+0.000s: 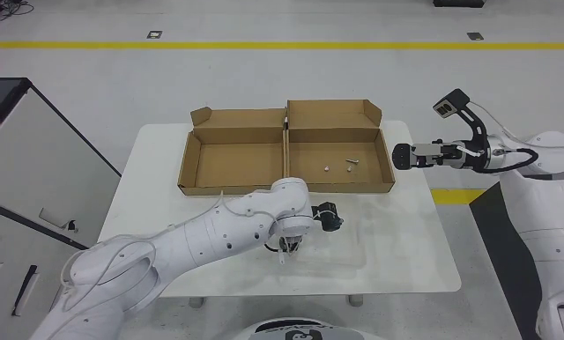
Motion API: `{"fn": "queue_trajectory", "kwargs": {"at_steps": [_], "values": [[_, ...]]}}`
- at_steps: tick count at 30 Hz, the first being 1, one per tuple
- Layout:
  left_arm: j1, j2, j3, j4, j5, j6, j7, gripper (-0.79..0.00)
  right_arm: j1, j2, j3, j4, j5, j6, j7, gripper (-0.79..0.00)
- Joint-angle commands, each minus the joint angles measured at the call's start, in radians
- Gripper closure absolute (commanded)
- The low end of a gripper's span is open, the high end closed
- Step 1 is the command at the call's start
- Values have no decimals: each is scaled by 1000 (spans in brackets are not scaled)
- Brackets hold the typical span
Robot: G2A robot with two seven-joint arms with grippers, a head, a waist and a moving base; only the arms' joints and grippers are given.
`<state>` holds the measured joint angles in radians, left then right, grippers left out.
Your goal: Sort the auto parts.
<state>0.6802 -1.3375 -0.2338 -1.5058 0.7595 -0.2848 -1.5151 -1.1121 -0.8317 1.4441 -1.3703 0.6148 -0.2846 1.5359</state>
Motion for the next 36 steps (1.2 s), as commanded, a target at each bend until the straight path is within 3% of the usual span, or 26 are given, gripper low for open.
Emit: {"fn": "queue_trajectory", "kwargs": {"at_steps": [1,7,27,36], "values": [[6,1,-2,-2,-5,-9,0,-440,0,0,0,0,0,0,0,-785],[21,6,-8,-3,2,-15,1,-468,0,0,0,0,0,0,0,-785],[30,16,-17,-7,7,-20,0,-348,0,0,0,0,0,0,0,-785],[22,14,-15,-3,2,-18,-2,-339,0,0,0,0,0,0,0,-785]]}}
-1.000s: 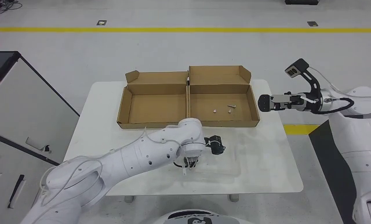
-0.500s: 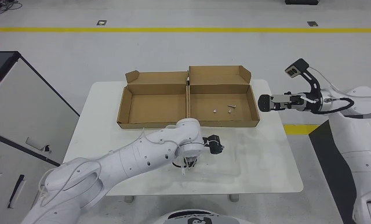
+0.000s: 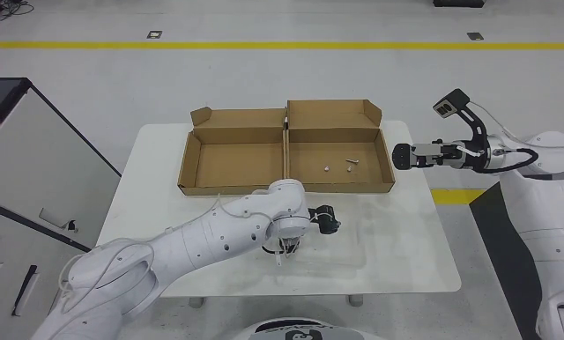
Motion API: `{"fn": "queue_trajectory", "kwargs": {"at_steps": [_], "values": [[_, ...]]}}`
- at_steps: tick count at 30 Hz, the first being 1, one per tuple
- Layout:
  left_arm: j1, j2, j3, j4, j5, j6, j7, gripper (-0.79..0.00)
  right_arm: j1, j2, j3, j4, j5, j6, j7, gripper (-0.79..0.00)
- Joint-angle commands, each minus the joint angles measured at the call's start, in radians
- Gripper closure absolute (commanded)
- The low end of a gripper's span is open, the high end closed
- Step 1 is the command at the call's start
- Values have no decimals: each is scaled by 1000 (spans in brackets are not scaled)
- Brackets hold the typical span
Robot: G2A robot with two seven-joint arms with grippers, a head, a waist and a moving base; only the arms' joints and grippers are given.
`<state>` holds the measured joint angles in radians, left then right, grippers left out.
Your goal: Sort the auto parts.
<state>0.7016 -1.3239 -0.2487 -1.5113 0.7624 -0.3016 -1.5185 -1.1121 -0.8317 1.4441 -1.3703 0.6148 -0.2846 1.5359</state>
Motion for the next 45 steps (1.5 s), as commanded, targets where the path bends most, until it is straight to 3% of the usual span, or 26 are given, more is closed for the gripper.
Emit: {"fn": "queue_trajectory", "kwargs": {"at_steps": [1,5,6,7,8,9,20,33,44,45], "values": [[0,0,1,4,-1,-3,3,-345,0,0,0,0,0,0,0,-785],[-1,-2,6,16,-8,-11,11,-336,0,0,0,0,0,0,0,-785],[-2,-3,7,18,-9,-13,13,-302,0,0,0,0,0,0,0,-785],[-3,-4,9,20,-9,-15,15,-256,0,0,0,0,0,0,0,-785],[-4,-5,10,22,-9,-16,16,-77,0,0,0,0,0,0,0,-785],[-4,-6,11,24,-9,-17,17,0,0,0,0,0,0,0,0,-785],[-16,-4,-1,-3,-26,-13,13,0,0,0,0,0,0,0,0,-785],[-85,56,-35,-217,-114,25,-17,0,0,0,0,0,0,0,0,-785],[-85,56,-35,-217,-114,25,-17,0,0,0,0,0,0,0,0,-785],[-76,58,-47,-207,-114,34,19,0,0,0,0,0,0,0,0,-785]]}}
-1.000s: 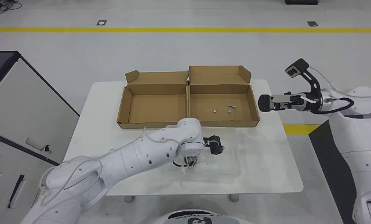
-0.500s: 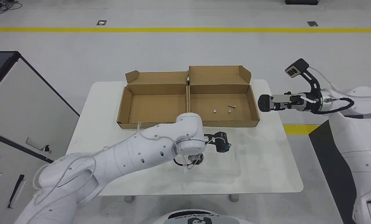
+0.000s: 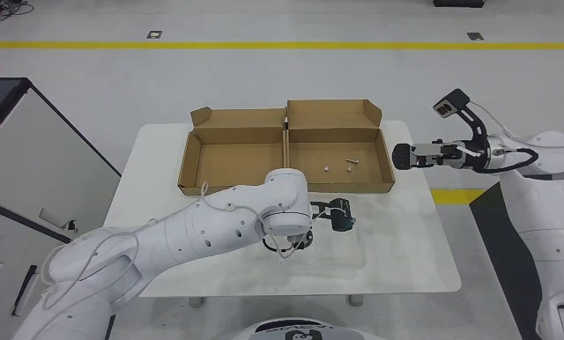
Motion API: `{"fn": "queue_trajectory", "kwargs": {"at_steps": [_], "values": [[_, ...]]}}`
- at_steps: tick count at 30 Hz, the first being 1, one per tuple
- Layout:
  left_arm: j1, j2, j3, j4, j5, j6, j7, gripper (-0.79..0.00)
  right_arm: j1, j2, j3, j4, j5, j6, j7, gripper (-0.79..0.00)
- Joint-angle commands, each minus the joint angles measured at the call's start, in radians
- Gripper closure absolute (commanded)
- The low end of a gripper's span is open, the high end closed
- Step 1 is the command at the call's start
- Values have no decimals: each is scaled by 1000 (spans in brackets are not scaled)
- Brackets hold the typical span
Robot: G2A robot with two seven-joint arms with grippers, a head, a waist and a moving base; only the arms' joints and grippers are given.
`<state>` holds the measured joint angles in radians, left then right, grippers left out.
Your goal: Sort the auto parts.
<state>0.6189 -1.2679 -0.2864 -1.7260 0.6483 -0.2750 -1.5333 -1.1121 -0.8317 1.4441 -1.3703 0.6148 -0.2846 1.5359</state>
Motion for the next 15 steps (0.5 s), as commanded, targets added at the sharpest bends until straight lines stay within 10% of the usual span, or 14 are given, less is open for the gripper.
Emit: {"fn": "queue_trajectory", "kwargs": {"at_steps": [1,15], "values": [[15,6,-25,13,-3,14,66,0,0,0,0,0,0,0,0,-785],[249,171,-433,-158,-79,-104,247,0,0,0,0,0,0,0,0,-785]]}}
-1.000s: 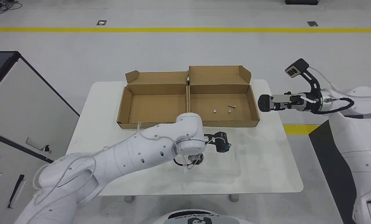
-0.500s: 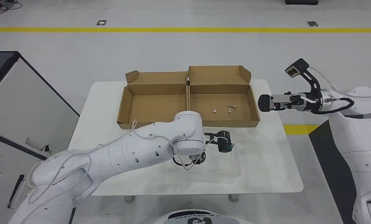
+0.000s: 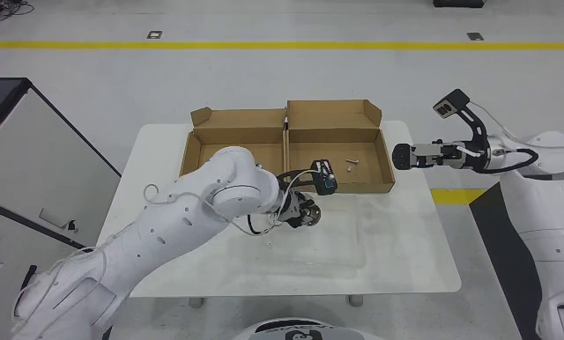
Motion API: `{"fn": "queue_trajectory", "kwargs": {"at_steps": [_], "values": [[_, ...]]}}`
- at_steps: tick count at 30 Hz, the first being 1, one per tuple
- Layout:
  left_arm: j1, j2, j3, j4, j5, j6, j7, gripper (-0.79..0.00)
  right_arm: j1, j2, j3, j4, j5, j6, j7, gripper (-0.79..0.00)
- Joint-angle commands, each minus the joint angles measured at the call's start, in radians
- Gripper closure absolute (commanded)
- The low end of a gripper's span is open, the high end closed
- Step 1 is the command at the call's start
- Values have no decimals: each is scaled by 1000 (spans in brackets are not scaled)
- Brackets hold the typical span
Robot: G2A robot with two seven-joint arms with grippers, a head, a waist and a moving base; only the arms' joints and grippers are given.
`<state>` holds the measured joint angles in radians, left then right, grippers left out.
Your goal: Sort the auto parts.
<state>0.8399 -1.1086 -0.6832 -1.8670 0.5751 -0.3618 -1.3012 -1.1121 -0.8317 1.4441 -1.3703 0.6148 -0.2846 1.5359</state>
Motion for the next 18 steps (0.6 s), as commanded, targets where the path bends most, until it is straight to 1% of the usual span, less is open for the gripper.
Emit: {"fn": "queue_trajectory", "kwargs": {"at_steps": [1,5,11,15,18], "values": [[53,22,-64,-33,-10,-35,25,0,0,0,0,0,0,0,0,-785],[140,57,-170,-78,-45,-111,82,0,0,0,0,0,0,0,0,-785],[246,98,-343,-97,-149,-244,193,0,0,0,0,0,0,0,0,-785],[293,119,-455,-96,-249,-356,271,0,0,0,0,0,0,0,0,-785],[310,129,-511,-95,-345,-445,324,0,0,0,0,0,0,0,0,-785]]}}
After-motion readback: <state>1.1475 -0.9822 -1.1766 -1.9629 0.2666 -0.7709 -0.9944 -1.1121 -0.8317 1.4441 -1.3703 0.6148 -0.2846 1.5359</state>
